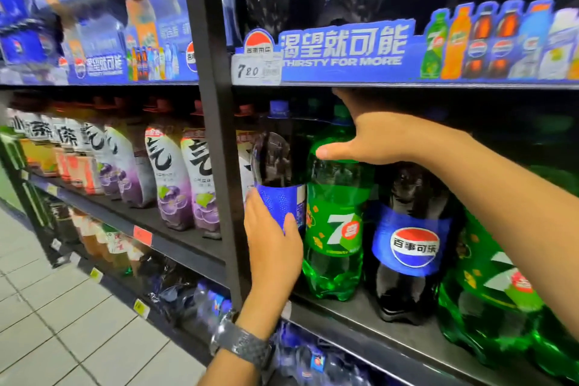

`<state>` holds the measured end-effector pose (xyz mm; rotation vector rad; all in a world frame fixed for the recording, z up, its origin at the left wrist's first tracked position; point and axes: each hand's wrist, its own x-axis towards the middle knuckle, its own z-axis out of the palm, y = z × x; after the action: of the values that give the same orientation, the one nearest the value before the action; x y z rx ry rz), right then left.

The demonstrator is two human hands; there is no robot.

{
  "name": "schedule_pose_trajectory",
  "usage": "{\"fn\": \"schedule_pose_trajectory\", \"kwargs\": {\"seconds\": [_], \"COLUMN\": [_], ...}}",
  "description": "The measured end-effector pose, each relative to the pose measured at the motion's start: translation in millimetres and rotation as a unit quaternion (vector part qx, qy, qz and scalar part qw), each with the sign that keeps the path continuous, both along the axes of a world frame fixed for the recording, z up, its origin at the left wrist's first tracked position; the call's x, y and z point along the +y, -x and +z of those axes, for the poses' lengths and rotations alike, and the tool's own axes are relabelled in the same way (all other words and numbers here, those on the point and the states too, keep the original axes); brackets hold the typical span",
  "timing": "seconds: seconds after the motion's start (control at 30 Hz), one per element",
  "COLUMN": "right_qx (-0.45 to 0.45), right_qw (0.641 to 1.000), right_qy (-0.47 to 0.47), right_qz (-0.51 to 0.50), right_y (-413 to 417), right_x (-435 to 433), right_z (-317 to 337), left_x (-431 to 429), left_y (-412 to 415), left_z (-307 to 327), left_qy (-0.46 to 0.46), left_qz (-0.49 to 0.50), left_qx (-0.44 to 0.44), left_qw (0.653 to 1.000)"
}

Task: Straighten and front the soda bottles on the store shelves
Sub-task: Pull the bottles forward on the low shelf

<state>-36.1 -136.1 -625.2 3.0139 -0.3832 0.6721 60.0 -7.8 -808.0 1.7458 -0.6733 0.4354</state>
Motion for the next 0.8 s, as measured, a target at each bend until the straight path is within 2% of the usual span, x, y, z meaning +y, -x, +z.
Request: {"fn": "schedule_pose_trajectory", "kwargs": {"seconds": [0.17, 0.33, 0.43, 0.57, 0.63, 0.7, 0.8], "right_qx": [0.017, 0.024, 0.040, 0.081, 0.048, -0.003, -0.032], "right_qw": [0.999, 0.999, 0.998, 0.994, 0.996, 0.998, 0.999], "right_qy": [-0.031, -0.033, -0.030, 0.048, 0.071, 0.053, 0.039], "right_qz": [-0.021, -0.032, -0.044, -0.064, -0.026, 0.022, 0.009], "right_y": [-14.0, -14.4, -14.5, -14.6, -24.0, -42.5, -74.6], "right_x": [-8.9, -6.8, -5.4, 3.7, 16.2, 33.7, 54.2], "right_z": [-3.3, -0.2, 1.5, 6.9, 11.7, 12.4, 5.6], "left_x": [-9.1, -11.9, -12.6, -10.6, -10.9, -12.7, -13.5], "left_y": [-5.4, -14.7, -20.9, -24.2, -21.2, -15.4, -9.1], "left_z": [-32.8, -54.3, -63.4, -71.9, -72.9, -72.5, -72.6], "left_qy": [0.003, 0.017, 0.019, 0.029, 0.029, 0.032, 0.032], "left_qz": [0.022, 0.009, -0.011, -0.029, -0.018, 0.003, 0.025], "left_qx": [0.048, 0.128, 0.140, 0.145, 0.138, 0.129, 0.112], "left_qw": [0.999, 0.992, 0.990, 0.989, 0.990, 0.991, 0.993]}}
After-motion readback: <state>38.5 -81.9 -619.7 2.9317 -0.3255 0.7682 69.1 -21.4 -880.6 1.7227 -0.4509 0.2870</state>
